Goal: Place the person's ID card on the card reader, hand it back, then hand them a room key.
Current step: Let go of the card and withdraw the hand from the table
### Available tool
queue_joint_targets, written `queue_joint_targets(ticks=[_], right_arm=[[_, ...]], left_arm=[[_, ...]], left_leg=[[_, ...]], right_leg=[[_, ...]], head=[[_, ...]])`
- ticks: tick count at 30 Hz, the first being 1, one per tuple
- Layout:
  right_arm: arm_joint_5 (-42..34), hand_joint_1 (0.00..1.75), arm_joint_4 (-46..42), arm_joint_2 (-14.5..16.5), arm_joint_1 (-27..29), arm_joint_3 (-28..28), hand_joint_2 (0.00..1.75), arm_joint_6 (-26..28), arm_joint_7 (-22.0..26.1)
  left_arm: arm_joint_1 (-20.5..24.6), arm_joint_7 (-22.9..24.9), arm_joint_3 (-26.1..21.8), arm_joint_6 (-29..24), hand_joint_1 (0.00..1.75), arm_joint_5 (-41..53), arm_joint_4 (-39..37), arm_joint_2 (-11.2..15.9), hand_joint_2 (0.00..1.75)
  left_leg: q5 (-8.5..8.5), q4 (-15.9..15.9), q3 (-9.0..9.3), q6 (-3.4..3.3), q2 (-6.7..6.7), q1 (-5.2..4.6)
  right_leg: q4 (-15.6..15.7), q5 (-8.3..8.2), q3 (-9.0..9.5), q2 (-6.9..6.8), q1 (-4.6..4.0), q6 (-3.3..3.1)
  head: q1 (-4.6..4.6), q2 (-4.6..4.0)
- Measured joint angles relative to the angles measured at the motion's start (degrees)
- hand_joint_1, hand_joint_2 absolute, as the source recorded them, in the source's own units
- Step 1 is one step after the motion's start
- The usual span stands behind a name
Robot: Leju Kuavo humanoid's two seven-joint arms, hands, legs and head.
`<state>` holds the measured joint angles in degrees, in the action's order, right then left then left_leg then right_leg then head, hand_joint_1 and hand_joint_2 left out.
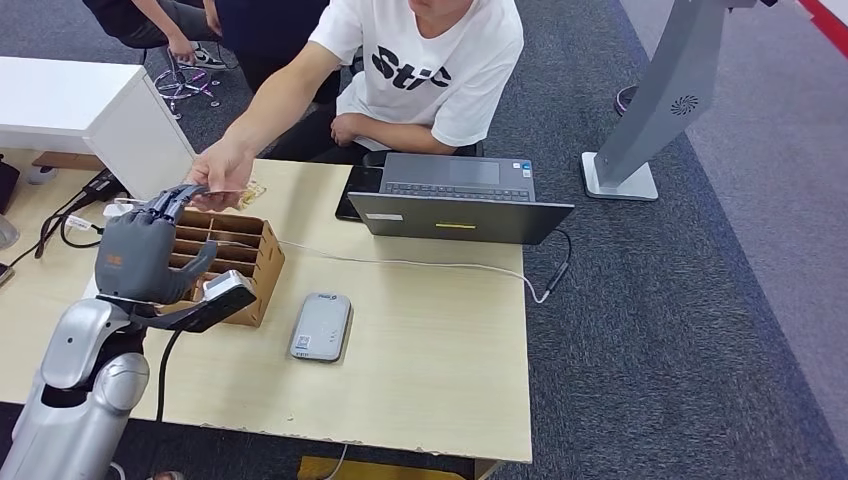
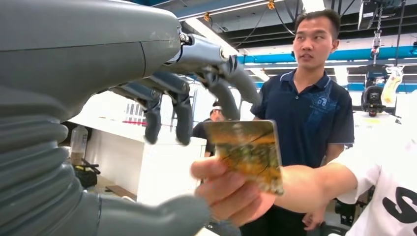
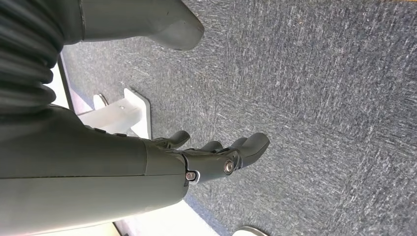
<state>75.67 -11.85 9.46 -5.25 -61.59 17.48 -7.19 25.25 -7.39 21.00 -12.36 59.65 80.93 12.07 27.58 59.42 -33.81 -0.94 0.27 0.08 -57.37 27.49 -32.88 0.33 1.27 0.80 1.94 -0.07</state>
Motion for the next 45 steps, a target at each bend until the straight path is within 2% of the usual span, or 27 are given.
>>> queue_joint_targets(ticks=[8,17,20,23,28,31,35,38,42,45], right_arm=[[-0.2,0.0,0.0,0.0,0.0,-0.3,1.75,0.1,0.0],[-1.0,0.0,0.0,0.0,0.3,-0.5,1.75,0.3,0.0],[-1.7,0.0,0.0,0.0,0.4,-0.8,1.75,0.6,0.0],[-2.1,0.0,0.0,0.1,0.6,-1.1,1.75,1.0,-0.3],[-2.6,0.0,0.0,0.1,0.6,-1.9,1.75,1.3,-0.5],[-3.4,0.0,0.0,0.3,0.7,-2.3,1.75,1.8,-0.5],[-4.3,0.0,0.0,0.5,0.9,-3.1,1.75,2.3,-0.5],[-4.4,0.0,0.0,0.6,0.9,-3.4,1.75,2.3,-0.5],[-5.0,0.0,0.0,0.8,0.9,-3.8,1.75,2.7,-0.2],[-5.3,0.0,0.0,0.9,0.9,-4.2,1.75,3.3,0.5]], left_arm=[[-1.7,-0.2,0.0,-1.6,0.0,-1.7,1.2,-0.1,1.75],[-8.1,-1.8,-1.8,-5.7,0.0,-4.4,5.9,0.7,1.75],[-12.7,-4.0,-4.2,-9.0,0.0,-7.5,9.0,0.8,1.75],[-19.4,-7.1,-7.9,-12.1,0.0,-10.9,13.2,0.6,1.75],[-26.7,-9.1,-12.5,-13.4,0.0,-12.5,17.9,-0.1,1.75],[-31.5,-11.2,-15.8,-15.7,0.0,-16.6,20.9,-1.6,1.75],[-39.1,-16.5,-22.5,-16.9,0.0,-25.5,24.7,-5.0,1.75],[-41.9,-18.3,-26.7,-16.1,0.0,-27.3,26.1,-7.1,1.75],[-43.5,-19.1,-31.9,-13.1,0.0,-30.5,26.8,-10.6,1.75],[-43.9,-21.7,-40.1,-6.0,0.0,-34.5,26.7,-15.3,1.75]], left_leg=[[0.0,0.0,-0.01,0.0,-0.01,0.0],[0.03,0.0,-0.04,-0.02,0.0,0.0],[0.05,0.0,-0.03,-0.01,0.07,0.0],[0.11,0.0,-0.01,-0.01,0.09,0.0],[0.12,0.0,-0.05,-0.03,-0.04,0.01],[0.18,0.0,-0.01,0.01,0.07,0.01],[0.26,0.0,0.02,0.0,0.07,0.01],[0.27,0.0,0.0,0.0,-0.04,0.01],[0.28,0.0,0.03,0.0,-0.06,0.01],[0.29,0.0,0.06,-0.01,-0.05,0.01]], right_leg=[[0.0,0.0,0.01,0.0,0.0,0.0],[0.0,0.03,0.01,0.0,0.0,0.03],[0.0,0.03,0.0,0.06,0.0,0.03],[0.0,0.08,-0.03,0.12,0.0,0.03],[0.0,0.14,0.0,-0.05,0.0,0.05],[0.0,0.14,0.01,0.07,0.01,0.05],[0.0,0.21,0.01,0.11,0.01,0.11],[0.0,0.26,0.05,-0.04,0.01,0.14],[0.0,0.26,0.12,-0.05,0.0,0.13],[0.0,0.26,0.13,-0.04,0.01,0.13]], head=[[0.0,0.0],[0.0,0.0],[0.0,0.0],[0.0,0.0],[0.0,0.0],[0.0,0.0],[0.01,0.0],[-0.01,0.0],[-0.01,0.0],[-0.02,0.0]])
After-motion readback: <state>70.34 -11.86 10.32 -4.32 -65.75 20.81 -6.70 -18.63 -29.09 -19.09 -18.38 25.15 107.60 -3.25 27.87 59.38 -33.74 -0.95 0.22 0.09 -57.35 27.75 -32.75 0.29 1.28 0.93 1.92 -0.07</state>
